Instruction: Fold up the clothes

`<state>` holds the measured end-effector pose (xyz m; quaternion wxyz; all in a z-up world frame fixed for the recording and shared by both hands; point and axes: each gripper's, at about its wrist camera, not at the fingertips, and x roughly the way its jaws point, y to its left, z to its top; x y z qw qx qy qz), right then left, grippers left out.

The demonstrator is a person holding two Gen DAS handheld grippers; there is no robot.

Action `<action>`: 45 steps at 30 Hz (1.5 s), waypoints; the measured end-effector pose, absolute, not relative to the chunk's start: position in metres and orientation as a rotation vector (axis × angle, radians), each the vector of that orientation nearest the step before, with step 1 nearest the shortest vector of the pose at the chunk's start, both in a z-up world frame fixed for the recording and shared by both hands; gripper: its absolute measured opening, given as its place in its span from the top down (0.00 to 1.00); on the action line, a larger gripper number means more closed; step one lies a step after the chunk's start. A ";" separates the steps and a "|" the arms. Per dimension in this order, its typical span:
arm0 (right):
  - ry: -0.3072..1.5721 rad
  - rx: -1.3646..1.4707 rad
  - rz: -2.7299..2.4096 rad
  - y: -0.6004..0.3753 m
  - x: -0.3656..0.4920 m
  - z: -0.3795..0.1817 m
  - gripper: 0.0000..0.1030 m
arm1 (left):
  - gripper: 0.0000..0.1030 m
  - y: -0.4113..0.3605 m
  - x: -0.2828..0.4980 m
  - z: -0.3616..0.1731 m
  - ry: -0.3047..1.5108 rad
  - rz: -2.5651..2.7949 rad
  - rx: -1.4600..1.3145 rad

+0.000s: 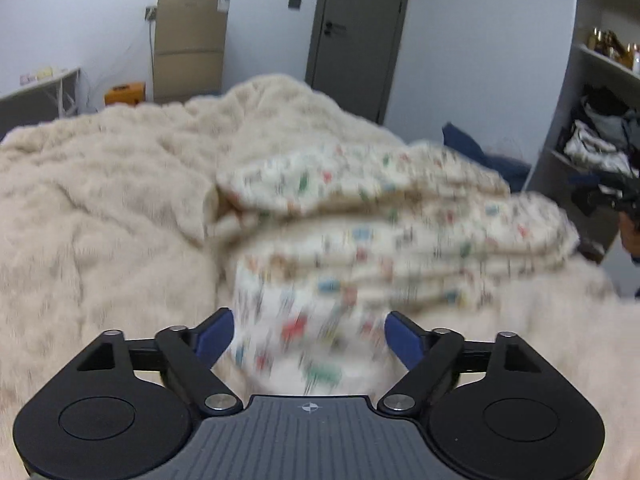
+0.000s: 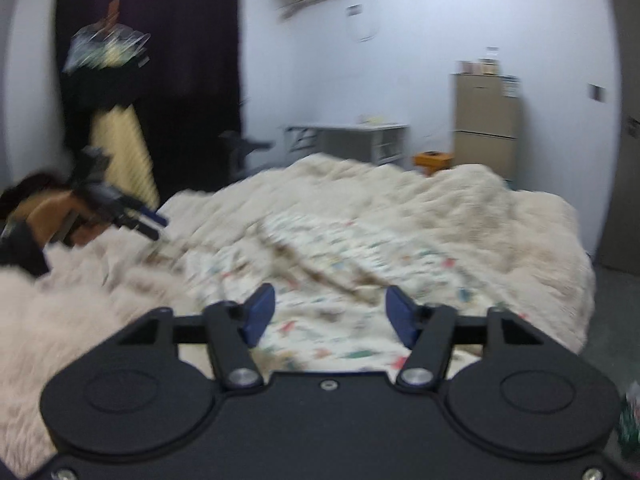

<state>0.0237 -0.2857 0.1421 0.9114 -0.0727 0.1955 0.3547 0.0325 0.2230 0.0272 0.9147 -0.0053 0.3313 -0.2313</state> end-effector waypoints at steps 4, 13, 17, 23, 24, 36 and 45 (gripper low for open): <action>0.429 -0.225 0.754 -0.252 0.013 0.133 0.41 | 0.20 0.234 0.037 -0.001 0.706 -0.535 -0.214; 0.575 -0.247 0.776 -0.232 0.041 0.097 0.98 | 0.94 0.256 0.025 0.067 0.472 -0.399 -0.135; 0.452 -0.074 0.740 -0.256 0.042 0.119 0.98 | 0.93 0.312 -0.002 0.133 0.310 -0.217 -0.126; 0.411 0.030 0.716 -0.272 0.043 0.139 0.90 | 0.55 0.356 -0.013 0.115 0.358 -0.057 -0.221; 0.422 -0.003 0.670 -0.269 0.043 0.138 0.90 | 0.55 0.357 -0.010 0.096 0.416 -0.002 -0.204; 0.506 -0.148 0.714 -0.252 0.040 0.124 0.49 | 0.29 0.363 -0.019 -0.030 0.735 -0.080 -0.196; 0.542 -0.359 0.784 -0.217 0.026 0.103 0.47 | 0.59 0.320 -0.005 -0.093 0.882 0.035 0.265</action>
